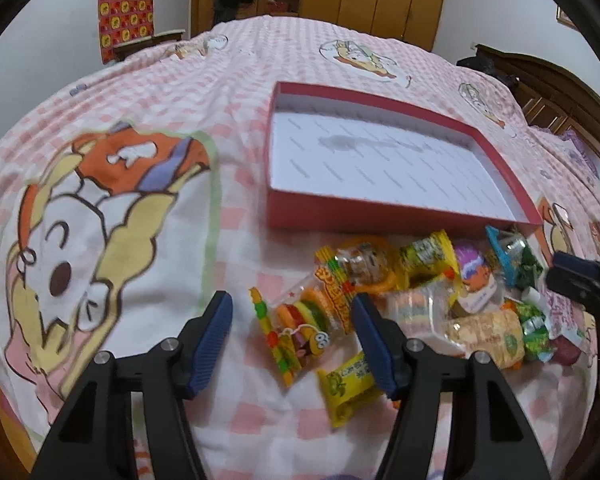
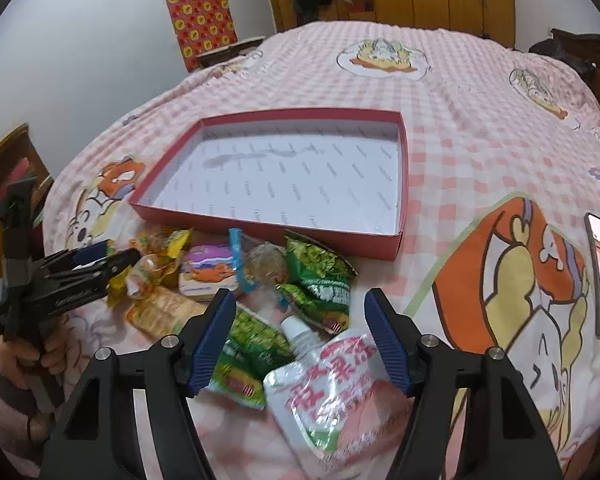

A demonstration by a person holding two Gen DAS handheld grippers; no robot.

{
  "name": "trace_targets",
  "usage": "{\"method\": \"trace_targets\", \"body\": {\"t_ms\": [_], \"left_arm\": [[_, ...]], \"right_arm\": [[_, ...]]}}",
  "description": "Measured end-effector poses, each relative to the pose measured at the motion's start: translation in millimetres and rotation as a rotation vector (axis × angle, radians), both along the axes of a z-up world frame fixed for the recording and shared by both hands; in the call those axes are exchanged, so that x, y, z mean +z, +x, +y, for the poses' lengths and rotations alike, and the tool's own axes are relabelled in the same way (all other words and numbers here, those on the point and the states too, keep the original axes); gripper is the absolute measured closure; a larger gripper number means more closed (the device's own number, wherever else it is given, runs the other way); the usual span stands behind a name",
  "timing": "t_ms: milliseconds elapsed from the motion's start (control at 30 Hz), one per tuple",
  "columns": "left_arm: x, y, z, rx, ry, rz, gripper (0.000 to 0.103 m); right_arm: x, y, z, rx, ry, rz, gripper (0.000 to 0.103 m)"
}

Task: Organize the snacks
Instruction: 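Grasp the green pea-snack bag with the right tool while the left tool grasps the rainbow candy pack, then lift both held snacks and carry them over the box lid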

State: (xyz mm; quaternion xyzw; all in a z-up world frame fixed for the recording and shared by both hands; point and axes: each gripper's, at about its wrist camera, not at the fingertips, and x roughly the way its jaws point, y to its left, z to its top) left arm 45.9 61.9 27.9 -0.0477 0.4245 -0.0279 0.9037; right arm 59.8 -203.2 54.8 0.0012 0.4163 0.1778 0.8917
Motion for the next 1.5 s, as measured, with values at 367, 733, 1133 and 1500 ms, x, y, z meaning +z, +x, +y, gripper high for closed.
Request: {"method": "trace_targets", "body": {"t_ms": [367,733,1133,1500], "left_arm": [[-1,-7,2,0.002,-0.053,-0.006,0.058],[6,-14,8,0.002,-0.094,-0.021,0.071],[26,-26,5,0.001,-0.087,-0.067,0.072],[41,-33,-3,-0.019,-0.069,-0.108,0.073]], "right_arm": [[-25,24,7,-0.019,0.008,0.094,0.041],[-33,27,9,-0.046,-0.004,0.084,0.059],[-27,16,1,-0.05,0.039,0.073,0.062],[-20,4,-4,-0.044,0.064,0.059,0.062]]}}
